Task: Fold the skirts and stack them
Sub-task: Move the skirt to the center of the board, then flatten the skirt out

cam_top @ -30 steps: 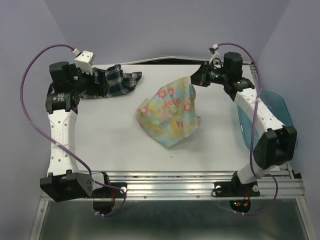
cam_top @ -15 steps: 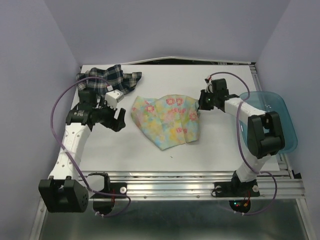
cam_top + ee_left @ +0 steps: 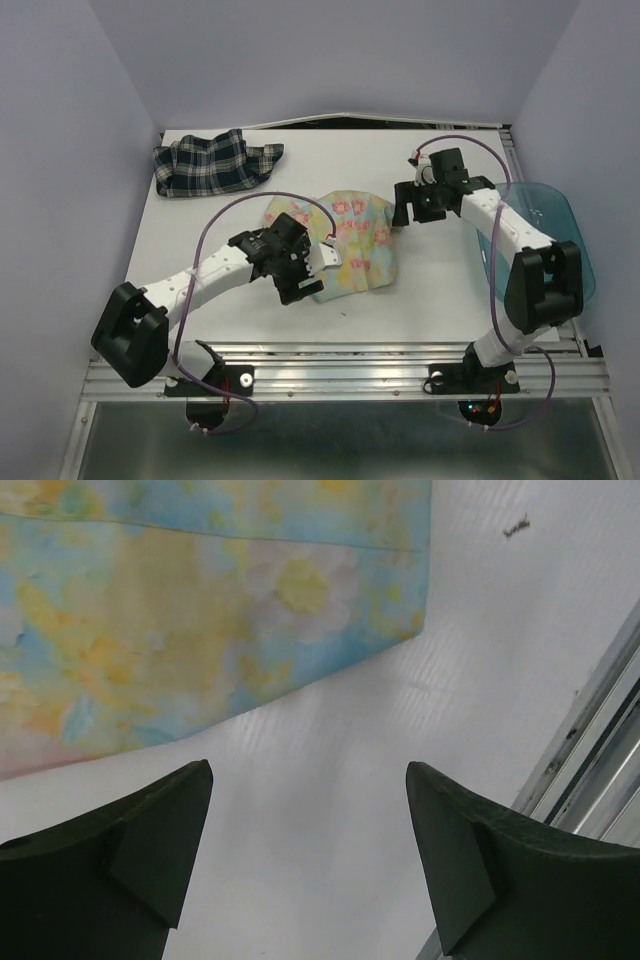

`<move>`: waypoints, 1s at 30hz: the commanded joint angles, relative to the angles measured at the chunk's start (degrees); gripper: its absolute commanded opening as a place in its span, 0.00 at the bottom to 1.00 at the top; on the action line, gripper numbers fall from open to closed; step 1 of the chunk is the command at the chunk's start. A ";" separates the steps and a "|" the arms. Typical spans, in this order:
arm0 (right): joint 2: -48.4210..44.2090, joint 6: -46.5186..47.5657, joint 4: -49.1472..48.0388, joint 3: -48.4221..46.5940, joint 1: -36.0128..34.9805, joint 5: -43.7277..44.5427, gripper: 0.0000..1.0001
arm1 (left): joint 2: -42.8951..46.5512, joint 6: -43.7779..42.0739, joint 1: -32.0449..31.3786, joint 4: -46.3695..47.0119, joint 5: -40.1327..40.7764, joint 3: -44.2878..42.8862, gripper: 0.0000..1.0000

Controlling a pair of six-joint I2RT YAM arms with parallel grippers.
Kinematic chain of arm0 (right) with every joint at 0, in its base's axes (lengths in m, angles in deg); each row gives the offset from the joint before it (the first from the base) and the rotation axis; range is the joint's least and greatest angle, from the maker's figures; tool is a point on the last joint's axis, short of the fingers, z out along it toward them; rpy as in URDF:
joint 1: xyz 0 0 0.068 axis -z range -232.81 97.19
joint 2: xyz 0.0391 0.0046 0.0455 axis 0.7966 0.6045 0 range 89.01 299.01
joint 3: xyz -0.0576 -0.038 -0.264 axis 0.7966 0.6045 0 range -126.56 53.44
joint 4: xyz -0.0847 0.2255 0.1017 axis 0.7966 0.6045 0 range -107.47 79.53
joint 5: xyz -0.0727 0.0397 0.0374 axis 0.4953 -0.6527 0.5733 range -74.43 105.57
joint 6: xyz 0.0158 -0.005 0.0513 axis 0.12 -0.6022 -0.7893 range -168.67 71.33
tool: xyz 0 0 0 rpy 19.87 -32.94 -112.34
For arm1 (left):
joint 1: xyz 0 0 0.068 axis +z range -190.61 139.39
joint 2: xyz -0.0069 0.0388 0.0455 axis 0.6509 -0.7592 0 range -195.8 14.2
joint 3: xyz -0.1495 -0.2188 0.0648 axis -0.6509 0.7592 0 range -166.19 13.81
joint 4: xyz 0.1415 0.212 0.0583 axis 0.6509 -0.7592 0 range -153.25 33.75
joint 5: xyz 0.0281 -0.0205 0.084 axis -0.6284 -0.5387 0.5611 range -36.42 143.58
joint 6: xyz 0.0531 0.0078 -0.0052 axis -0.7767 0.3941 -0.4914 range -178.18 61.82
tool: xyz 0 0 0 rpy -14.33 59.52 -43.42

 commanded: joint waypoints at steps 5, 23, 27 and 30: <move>-9.89 12.01 13.36 4.08 0.12 -14.65 0.80 | 2.26 -17.12 -6.65 7.85 4.97 6.68 0.90; -15.52 10.87 12.57 6.38 0.12 -10.01 0.77 | -7.06 -25.67 -16.50 32.56 18.78 13.81 0.43; -15.78 11.48 12.48 5.24 0.73 -8.77 0.77 | 0.99 -20.31 -17.55 25.03 9.68 8.20 0.02; -15.78 12.01 12.48 3.57 1.26 -8.60 0.77 | 6.55 -16.70 -17.73 15.04 2.37 1.10 0.00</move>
